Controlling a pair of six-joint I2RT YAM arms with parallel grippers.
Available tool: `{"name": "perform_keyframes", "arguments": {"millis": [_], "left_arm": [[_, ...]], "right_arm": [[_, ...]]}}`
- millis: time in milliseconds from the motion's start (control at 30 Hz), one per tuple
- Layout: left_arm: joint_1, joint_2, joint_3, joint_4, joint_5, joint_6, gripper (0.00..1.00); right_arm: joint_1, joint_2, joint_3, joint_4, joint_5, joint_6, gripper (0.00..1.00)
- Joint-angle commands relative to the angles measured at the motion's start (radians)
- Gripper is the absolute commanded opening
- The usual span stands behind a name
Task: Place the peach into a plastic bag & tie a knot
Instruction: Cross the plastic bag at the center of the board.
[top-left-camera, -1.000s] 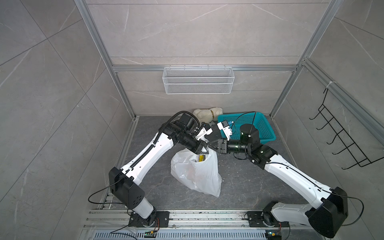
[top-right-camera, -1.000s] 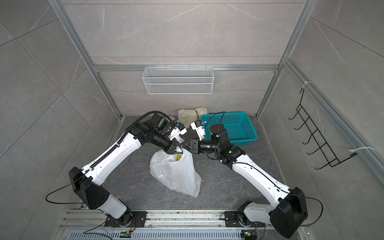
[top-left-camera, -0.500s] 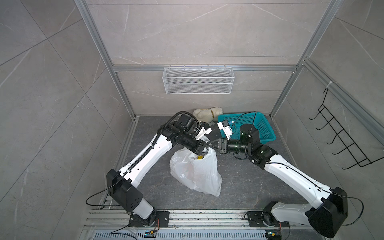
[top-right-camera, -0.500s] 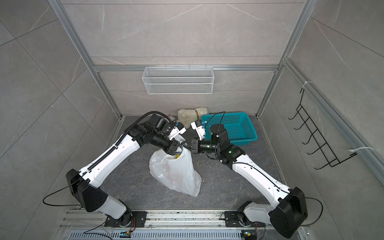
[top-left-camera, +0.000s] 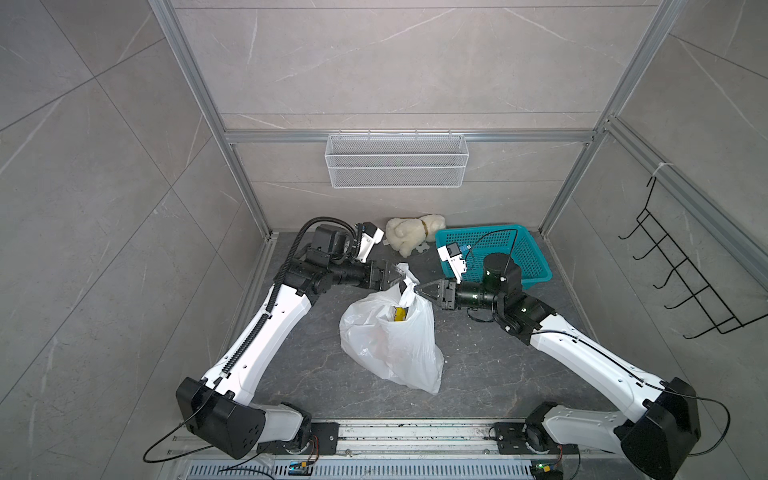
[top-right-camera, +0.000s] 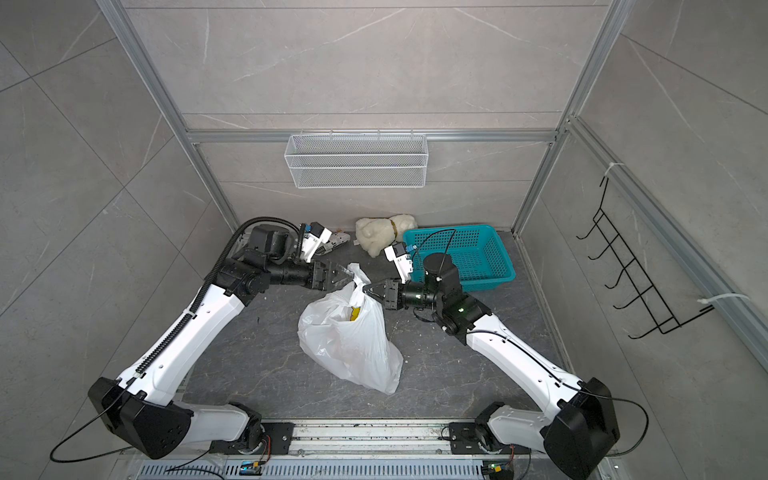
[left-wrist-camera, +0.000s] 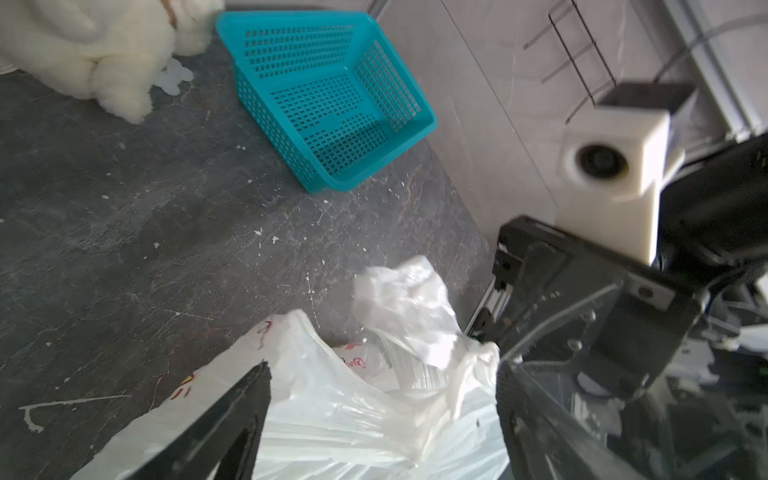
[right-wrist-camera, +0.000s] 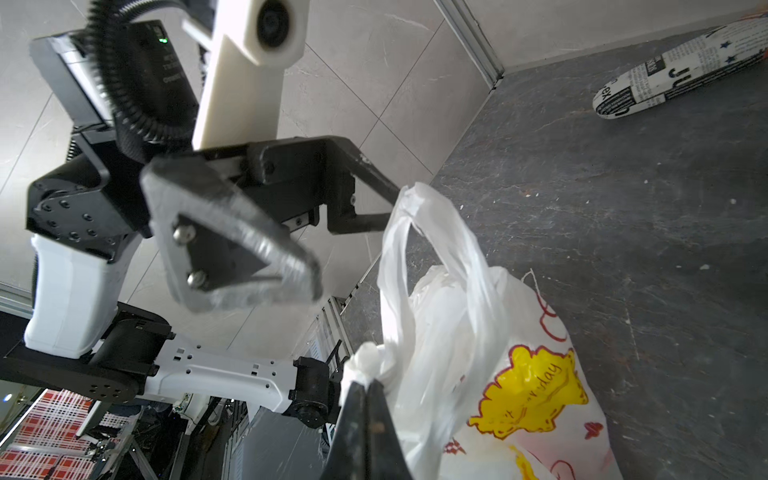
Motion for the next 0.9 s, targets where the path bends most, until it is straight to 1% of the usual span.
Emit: {"name": "perform_keyframes", "arguments": {"millis": [0, 67, 167, 233, 333, 367, 467, 533, 600, 633, 667, 867], "left_arm": [[0.034, 0.022, -0.018, 0.202, 0.109, -0.230, 0.89], [0.029, 0.059, 0.003, 0.249, 0.135, -0.294, 0.87], [0.022, 0.113, 0.043, 0.285, 0.153, -0.337, 0.83], [0.006, 0.144, 0.056, 0.338, 0.199, -0.372, 0.79], [-0.031, 0.165, 0.073, 0.361, 0.242, -0.378, 0.73], [-0.038, 0.164, 0.068, 0.373, 0.249, -0.379, 0.69], [-0.053, 0.156, 0.053, 0.400, 0.291, -0.378, 0.51], [-0.054, 0.141, 0.032, 0.414, 0.315, -0.375, 0.31], [-0.058, 0.117, 0.004, 0.433, 0.332, -0.374, 0.13], [-0.060, 0.101, -0.008, 0.436, 0.340, -0.369, 0.05], [-0.060, 0.084, -0.023, 0.435, 0.341, -0.364, 0.00], [-0.061, -0.027, -0.109, 0.429, 0.360, -0.321, 0.00]], "right_arm": [[0.005, -0.021, -0.016, 0.036, -0.002, 0.009, 0.00], [0.005, -0.019, -0.018, 0.042, -0.009, 0.011, 0.00], [0.006, -0.020, -0.018, 0.040, -0.010, 0.011, 0.00], [0.005, -0.022, -0.016, 0.035, -0.010, 0.009, 0.00], [0.005, -0.024, -0.016, 0.029, -0.002, 0.006, 0.00], [0.006, -0.024, -0.016, 0.027, 0.000, 0.006, 0.00], [0.005, -0.028, -0.015, 0.019, 0.012, 0.003, 0.00], [0.004, -0.031, -0.014, 0.015, 0.024, 0.003, 0.00], [0.003, -0.034, -0.014, 0.012, 0.039, 0.006, 0.00], [0.002, -0.034, -0.016, 0.011, 0.050, 0.010, 0.00], [0.000, -0.034, -0.017, 0.014, 0.056, 0.019, 0.00], [-0.011, -0.032, -0.036, 0.057, 0.093, 0.087, 0.00]]}}
